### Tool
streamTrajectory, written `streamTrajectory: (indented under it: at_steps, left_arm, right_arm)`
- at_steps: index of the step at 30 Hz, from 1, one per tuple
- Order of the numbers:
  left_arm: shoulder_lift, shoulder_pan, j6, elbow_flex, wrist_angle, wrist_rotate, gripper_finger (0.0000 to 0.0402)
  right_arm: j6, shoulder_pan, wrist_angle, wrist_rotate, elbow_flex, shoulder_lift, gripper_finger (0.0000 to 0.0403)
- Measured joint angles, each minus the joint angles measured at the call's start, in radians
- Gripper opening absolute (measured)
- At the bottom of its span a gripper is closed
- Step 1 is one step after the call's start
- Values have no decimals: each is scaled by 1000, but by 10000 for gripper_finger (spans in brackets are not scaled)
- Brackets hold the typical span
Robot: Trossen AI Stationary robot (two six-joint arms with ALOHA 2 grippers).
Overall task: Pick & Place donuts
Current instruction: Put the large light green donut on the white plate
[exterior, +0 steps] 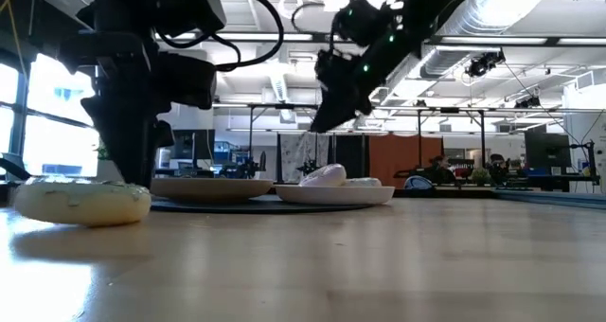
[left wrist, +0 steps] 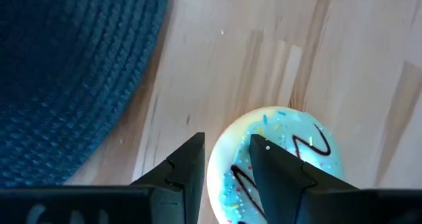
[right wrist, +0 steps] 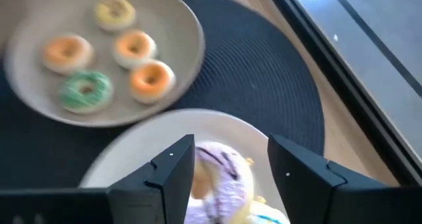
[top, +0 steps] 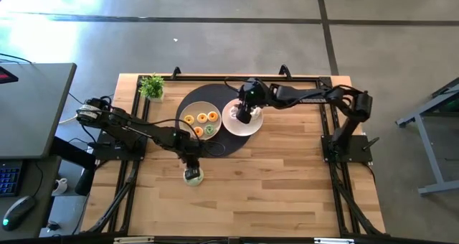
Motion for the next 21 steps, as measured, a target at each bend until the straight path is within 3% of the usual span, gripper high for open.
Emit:
streamTrajectory:
  at_steps: [9, 17, 21]
  left_arm:
    - [0, 0, 2, 0, -7, 41, 120]
    - [-5, -1, 42, 38, -87, 60, 120]
    - [-5, -9, 109, 41, -92, 83, 120]
  right_arm:
    - [3, 131, -74, -49, 2, -91, 187]
    - [10, 258, -180, 17, 2, -91, 188]
    - [89, 306, -204, 60, 2, -90, 188]
